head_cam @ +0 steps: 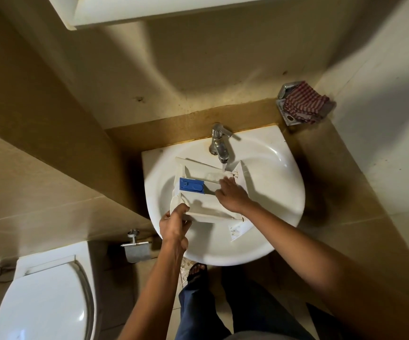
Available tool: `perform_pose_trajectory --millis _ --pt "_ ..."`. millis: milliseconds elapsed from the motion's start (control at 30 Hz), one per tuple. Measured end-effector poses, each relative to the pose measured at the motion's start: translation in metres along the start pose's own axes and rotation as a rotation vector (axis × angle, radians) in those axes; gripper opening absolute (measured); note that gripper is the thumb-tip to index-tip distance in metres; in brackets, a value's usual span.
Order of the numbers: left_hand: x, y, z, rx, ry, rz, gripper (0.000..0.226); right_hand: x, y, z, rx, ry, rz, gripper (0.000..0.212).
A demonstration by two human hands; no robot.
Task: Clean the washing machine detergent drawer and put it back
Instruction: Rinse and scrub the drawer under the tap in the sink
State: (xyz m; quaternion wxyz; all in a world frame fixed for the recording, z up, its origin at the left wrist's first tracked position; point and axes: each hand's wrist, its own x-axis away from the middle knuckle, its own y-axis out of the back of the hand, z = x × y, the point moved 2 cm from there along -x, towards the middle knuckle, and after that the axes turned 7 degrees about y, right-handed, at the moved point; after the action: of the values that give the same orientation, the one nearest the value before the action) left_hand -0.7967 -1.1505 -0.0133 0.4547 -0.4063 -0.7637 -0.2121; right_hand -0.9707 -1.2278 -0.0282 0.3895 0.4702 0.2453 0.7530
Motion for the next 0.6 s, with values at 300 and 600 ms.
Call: perform_pose_trajectory --millis 300,600 --pt "-0.017 -0.002 0.017 0.1 0.052 0.109 0.017 -0.012 0.043 -0.005 0.064 0.068 -0.29 0.042" --pt "-0.028 -0.003 0.033 0.223 0.115 0.241 0.02 -0.005 0.048 -0.024 0.258 0.223 -0.344 0.06"
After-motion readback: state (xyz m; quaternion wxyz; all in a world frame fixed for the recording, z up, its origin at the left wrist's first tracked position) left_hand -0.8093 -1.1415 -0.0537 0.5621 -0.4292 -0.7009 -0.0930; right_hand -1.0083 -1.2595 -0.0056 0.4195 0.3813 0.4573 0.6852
